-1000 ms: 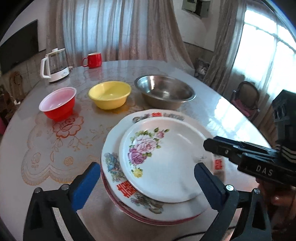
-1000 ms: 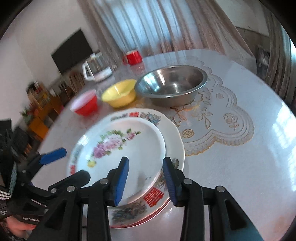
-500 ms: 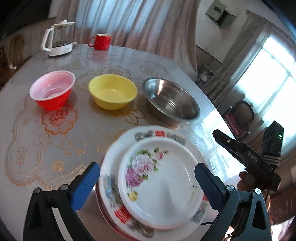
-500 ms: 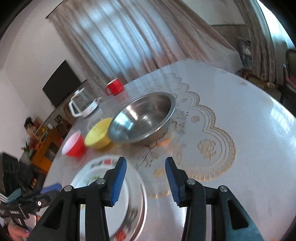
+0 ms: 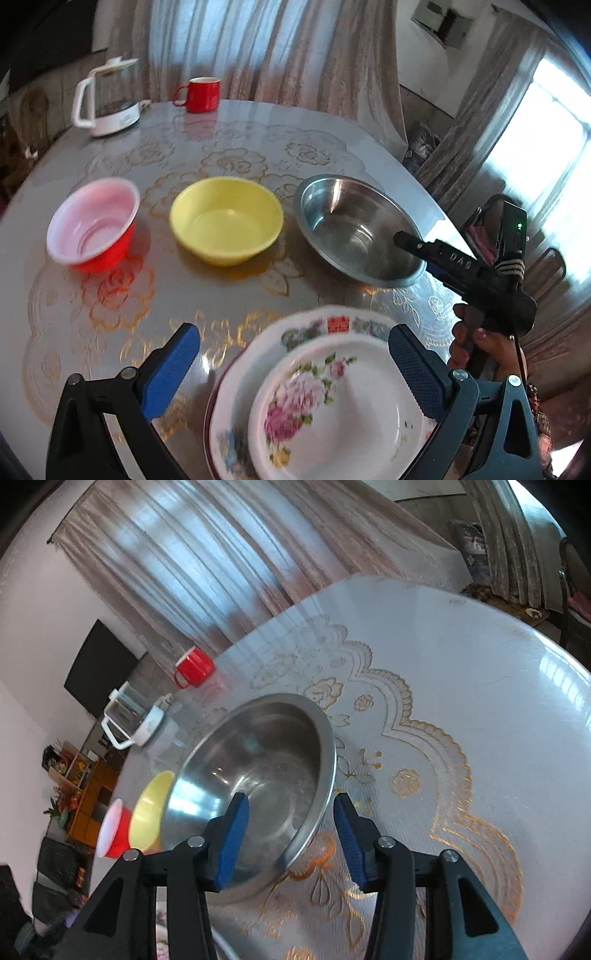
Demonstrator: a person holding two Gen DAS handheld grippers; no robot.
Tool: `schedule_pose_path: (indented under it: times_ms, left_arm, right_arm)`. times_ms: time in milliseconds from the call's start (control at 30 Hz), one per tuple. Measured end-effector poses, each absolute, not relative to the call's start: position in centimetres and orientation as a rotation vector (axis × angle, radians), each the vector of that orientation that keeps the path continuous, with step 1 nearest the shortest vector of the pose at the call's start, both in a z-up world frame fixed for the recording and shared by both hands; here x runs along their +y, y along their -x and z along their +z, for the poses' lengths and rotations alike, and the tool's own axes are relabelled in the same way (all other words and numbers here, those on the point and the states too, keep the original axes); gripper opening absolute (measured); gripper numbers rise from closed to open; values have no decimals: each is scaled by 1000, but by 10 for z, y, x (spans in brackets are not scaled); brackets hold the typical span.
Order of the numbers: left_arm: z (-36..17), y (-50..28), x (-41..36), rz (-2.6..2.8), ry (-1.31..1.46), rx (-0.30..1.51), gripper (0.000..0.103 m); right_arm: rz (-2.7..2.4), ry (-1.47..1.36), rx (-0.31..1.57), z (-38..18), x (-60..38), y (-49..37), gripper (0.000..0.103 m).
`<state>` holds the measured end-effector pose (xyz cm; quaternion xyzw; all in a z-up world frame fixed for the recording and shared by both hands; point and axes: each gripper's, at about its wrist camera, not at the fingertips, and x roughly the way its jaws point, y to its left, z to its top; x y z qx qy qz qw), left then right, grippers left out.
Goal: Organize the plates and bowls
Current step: 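Move the right gripper to the steel bowl rim and close on it, then lift and carry the steel bowl with the right gripper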
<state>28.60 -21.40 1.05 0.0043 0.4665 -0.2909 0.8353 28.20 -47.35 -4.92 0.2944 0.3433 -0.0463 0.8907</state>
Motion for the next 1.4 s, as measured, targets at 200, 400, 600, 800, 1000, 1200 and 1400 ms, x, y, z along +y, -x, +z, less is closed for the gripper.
schedule_pose_path:
  times_ms: [200,400,600,800,1000,1200,1400]
  left_arm:
    - [13,-308,-246,-627,-92,975,103]
    - [5,-332,-273,-613,-114,989,103]
    - [-18,-360,-294,-578,-137,1079,101]
    - [-36,-380,-306,-560,-136,1138,75]
    - [-40,-376,-321,-611,-206,1096,49]
    - [-39,-365,-319,-633,-276,1035,42]
    - [-36,-365,-305,-638,-229,1034,33]
  right_arm:
    - [-79,-492,693,-56,-466,-282,30]
    - [8,-688,598,-68,-490,-264,25]
    - [50,-751,594,-74,-493,-262,26]
    - [51,-740,607,-73,-492,-263,27]
    - [62,-730,614,-72,-491,-267,26]
    - [74,-751,613,-75,-494,-269,25]
    - [89,-760,601,-74,-495,-265,21]
